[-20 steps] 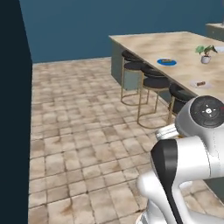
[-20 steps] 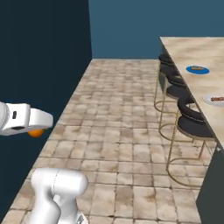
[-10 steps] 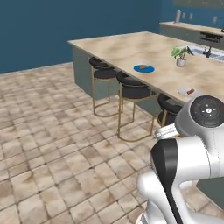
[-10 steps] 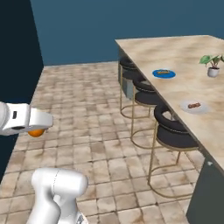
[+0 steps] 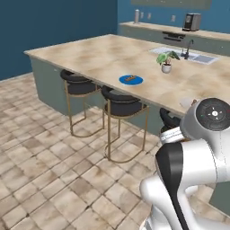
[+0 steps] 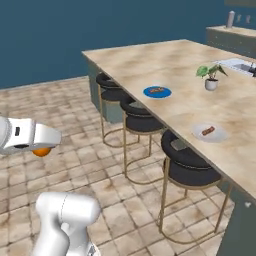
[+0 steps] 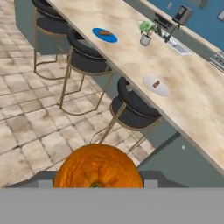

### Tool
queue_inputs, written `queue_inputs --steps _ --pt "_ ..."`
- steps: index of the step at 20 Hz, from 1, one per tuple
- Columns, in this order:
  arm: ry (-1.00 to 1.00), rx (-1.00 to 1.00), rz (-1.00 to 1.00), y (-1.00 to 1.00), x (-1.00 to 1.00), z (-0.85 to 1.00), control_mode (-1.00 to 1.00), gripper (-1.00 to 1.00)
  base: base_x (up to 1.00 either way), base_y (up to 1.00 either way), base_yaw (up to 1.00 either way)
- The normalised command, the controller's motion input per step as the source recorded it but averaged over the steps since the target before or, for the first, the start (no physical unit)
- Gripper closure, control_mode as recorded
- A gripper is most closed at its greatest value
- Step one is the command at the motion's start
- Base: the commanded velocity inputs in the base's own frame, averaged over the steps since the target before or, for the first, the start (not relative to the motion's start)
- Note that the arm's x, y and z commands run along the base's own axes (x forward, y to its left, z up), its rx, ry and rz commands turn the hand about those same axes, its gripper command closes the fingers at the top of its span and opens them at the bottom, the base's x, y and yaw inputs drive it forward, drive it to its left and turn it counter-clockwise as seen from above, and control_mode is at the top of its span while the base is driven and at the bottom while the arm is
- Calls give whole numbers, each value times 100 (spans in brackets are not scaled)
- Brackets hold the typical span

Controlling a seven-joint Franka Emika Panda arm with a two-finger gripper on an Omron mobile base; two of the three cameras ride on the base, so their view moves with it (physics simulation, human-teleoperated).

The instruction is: Pick up the tangerine and pear from the fridge and place one fruit on each plate on the dining counter.

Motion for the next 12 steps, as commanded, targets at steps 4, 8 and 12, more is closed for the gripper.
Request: queue_inputs --steps 4,8,12 --pt "0 0 0 0 0 0 100 100 100 56 -47" --pt "0 0 0 0 0 0 100 100 100 59 -46" --pt "0 0 0 0 0 0 100 100 100 58 -46"
